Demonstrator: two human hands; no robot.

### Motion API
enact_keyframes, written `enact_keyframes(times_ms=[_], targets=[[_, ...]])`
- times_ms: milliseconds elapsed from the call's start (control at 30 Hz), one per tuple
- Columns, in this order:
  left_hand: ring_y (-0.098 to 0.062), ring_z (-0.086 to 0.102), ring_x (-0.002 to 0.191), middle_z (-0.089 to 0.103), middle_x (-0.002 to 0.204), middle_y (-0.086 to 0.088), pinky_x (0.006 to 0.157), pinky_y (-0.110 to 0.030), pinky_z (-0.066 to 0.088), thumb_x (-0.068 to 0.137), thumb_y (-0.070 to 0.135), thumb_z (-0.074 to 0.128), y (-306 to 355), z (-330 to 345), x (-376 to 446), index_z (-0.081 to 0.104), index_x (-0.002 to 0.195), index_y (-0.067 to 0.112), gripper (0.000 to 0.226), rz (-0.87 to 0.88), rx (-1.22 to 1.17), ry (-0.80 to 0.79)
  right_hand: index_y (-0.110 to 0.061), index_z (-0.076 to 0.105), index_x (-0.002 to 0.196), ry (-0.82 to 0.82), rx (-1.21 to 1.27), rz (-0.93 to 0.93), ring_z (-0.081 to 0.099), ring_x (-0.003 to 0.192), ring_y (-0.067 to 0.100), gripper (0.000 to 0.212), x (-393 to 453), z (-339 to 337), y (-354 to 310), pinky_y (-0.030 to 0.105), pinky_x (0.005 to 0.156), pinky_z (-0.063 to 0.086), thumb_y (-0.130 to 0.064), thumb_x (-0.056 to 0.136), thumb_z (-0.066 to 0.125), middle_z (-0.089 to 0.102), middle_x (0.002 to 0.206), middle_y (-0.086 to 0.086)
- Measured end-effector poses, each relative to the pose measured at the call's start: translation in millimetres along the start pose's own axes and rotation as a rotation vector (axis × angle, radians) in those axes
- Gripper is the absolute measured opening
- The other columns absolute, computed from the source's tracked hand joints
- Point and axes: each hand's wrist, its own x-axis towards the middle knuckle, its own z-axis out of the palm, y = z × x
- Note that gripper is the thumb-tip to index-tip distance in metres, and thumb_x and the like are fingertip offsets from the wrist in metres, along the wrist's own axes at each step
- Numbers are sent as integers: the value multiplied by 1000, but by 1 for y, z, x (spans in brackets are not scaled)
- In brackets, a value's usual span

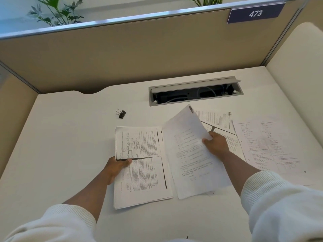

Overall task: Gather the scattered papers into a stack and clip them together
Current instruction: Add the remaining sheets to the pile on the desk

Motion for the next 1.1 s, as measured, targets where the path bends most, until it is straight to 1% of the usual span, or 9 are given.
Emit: enact_keyframes(times_ms=[100, 267, 433, 567, 633, 733, 833, 967, 1100], targets=[[-27, 70, 102, 74, 111, -8, 93, -43, 54, 81, 11, 78, -2, 0, 1, 69, 117, 10, 36, -4, 5, 11, -11, 61, 124, 95, 102, -5, 58, 110, 31, 37, 1, -2, -3, 37, 91, 46, -28, 91, 60, 64, 120, 10], [-25, 69, 100, 74, 107, -7, 88, -38, 53, 81, 12, 78, 2, 4, 0, 69, 114, 11, 34, 4, -2, 39, -14, 63, 98, 243, 447, 52, 61, 91, 25, 19, -1, -8, -11, 30, 78, 46, -30, 88, 66, 67, 103, 5], [-25, 70, 101, 74, 108, -6, 91, -42, 54, 84, 11, 76, 8, 14, 0, 70, 115, 14, 32, 29, -20, 0, -19, 62, 100, 148, 648, 66, 65, 87, 15, 20, -4, -4, -18, 35, 87, 54, -35, 88, 69, 67, 95, -7], [-17, 68, 101, 73, 108, -1, 96, -40, 52, 84, 11, 76, 12, 28, -1, 69, 114, 17, 31, 54, -22, -35, -16, 61, 114, -44, 532, 67, 63, 91, 18, 26, -11, 10, -25, 29, 75, 50, -32, 94, 60, 66, 110, 0], [-18, 67, 107, 73, 112, 1, 100, -39, 50, 83, 13, 77, 12, 33, 1, 68, 119, 16, 38, 65, -15, -56, -13, 60, 121, -205, 501, 87, 63, 95, 21, 26, -14, 21, -25, 31, 76, 51, -22, 96, 57, 65, 116, 4], [-15, 66, 105, 70, 116, 3, 92, -28, 49, 85, 11, 75, 13, 39, -1, 65, 123, 18, 39, 54, -40, -51, -12, 59, 125, -354, 423, 109, 63, 104, 24, 29, -19, 38, -23, 35, 83, 54, -14, 96, 55, 65, 119, 4], [-18, 66, 102, 68, 120, -3, 90, -30, 49, 90, 16, 69, 13, 41, -1, 63, 127, 12, 37, -12, -82, -38, -9, 64, 119, -352, 388, 105, 65, 105, 25, 27, -21, 52, -18, 41, 92, 54, -14, 92, 61, 67, 118, 7], [-24, 65, 111, 67, 126, -5, 104, -43, 47, 93, 25, 66, 12, 38, -2, 60, 131, 12, 40, -64, -72, -42, -6, 66, 117, -328, 367, 101, 66, 103, 26, 30, -21, 61, -18, 43, 93, 55, -18, 89, 67, 69, 114, 7], [-25, 66, 111, 70, 122, -4, 104, -47, 47, 92, 34, 66, 12, 37, 0, 62, 130, 14, 43, -72, -87, -74, -5, 68, 112, -350, 296, 70, 67, 99, 27, 32, -21, 66, -24, 43, 91, 55, -30, 92, 64, 70, 111, 8]])
